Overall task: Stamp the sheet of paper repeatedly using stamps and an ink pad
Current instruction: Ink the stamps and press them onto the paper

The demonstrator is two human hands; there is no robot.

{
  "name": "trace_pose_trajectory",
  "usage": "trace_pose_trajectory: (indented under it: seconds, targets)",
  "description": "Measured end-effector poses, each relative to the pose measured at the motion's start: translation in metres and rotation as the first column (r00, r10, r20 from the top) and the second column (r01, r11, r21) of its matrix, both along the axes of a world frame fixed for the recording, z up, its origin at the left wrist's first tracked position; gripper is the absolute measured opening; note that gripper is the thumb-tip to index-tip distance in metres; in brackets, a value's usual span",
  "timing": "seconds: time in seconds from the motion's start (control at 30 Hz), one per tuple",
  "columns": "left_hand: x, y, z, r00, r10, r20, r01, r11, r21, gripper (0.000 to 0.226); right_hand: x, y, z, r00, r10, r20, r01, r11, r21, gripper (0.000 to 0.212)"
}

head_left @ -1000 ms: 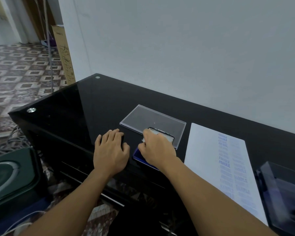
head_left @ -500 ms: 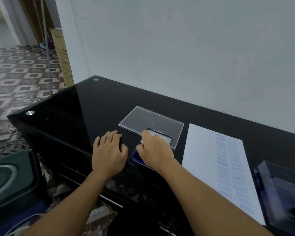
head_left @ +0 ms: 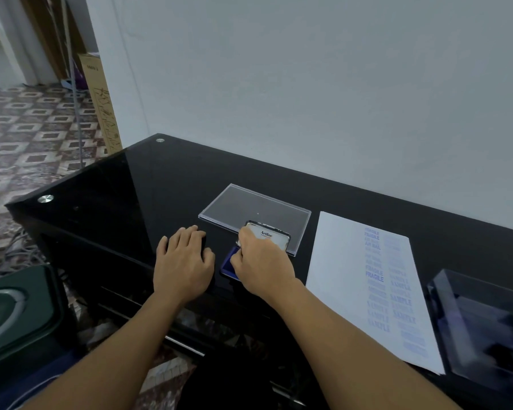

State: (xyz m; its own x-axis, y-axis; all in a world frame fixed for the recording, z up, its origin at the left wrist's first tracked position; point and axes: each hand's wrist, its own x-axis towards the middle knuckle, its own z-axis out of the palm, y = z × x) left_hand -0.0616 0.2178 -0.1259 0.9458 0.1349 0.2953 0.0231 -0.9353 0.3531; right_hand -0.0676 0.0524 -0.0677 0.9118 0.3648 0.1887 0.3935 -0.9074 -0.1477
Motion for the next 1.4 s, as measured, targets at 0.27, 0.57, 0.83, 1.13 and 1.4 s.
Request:
trace_pose_trajectory:
  seconds: [0.27,0.57,0.83,1.13,1.4]
  targets:
    - [0.009,0.008,0.015,0.978,-0.06,-0.201,0.029,0.988,-0.153,0.048,-0.015,-0.01,0.016,0.994,-0.05,-0.092,0.064,0.986,0.156,0.017]
    - [0.002,-0.034,0.053,0.978,-0.082,-0.192,-0.002,0.917,-0.399,0.021,-0.043,-0.062,0.039,0.985,-0.139,-0.105,0.155,0.973,0.173,0.015]
    - [-0.001,-0.119,0.075,0.945,-0.325,-0.034,0.29,0.883,-0.37,0.032,-0.049,-0.134,0.058,0.944,-0.311,-0.113,0.326,0.934,0.146,0.017]
    - [0.033,-0.185,0.089,0.897,-0.44,-0.043,0.402,0.853,-0.335,0.022,-0.004,-0.208,0.071,0.9,-0.395,-0.183,0.42,0.899,0.122,0.017]
    - [0.101,-0.215,0.072,0.885,-0.456,-0.094,0.418,0.867,-0.272,0.024,0.056,-0.248,0.057,0.887,-0.398,-0.236,0.422,0.904,0.062,0.015]
